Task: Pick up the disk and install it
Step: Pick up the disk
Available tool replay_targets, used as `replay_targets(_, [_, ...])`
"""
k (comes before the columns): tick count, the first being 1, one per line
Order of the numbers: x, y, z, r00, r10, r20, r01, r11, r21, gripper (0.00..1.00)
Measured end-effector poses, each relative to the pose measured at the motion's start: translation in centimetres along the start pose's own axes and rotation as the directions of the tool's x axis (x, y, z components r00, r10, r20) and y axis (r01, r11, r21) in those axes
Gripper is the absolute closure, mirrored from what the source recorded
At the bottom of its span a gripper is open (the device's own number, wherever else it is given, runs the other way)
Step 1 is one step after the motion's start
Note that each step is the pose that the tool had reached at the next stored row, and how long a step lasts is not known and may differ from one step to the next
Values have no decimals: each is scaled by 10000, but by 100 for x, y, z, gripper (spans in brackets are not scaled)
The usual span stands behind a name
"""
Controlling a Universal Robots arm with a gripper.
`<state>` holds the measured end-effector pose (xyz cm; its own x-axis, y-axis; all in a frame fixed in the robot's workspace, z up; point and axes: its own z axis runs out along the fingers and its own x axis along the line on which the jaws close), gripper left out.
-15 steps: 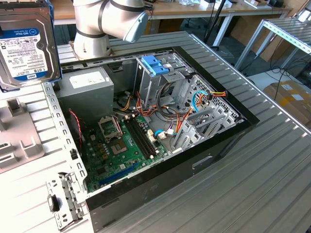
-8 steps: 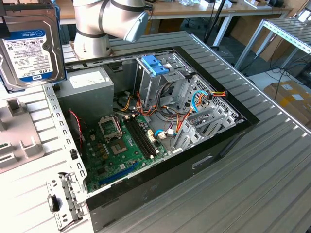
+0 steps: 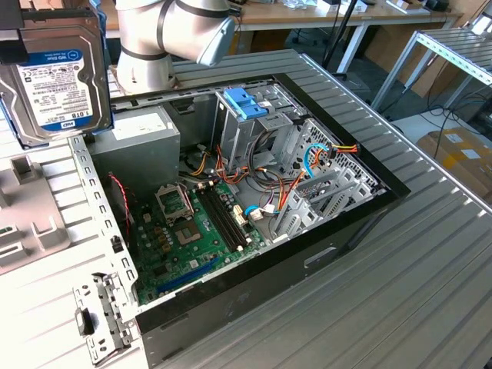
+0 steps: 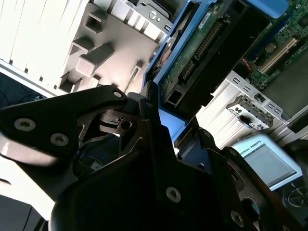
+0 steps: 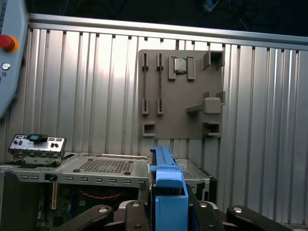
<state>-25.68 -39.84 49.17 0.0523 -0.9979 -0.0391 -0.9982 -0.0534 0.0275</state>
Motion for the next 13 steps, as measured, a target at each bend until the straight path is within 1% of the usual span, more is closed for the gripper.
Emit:
replay_targets(6, [45,-50,0,10000,0,0,0,10000,0,63])
replay_targets(13, [89,-92,-1,10000,0,0,0,10000,0,63])
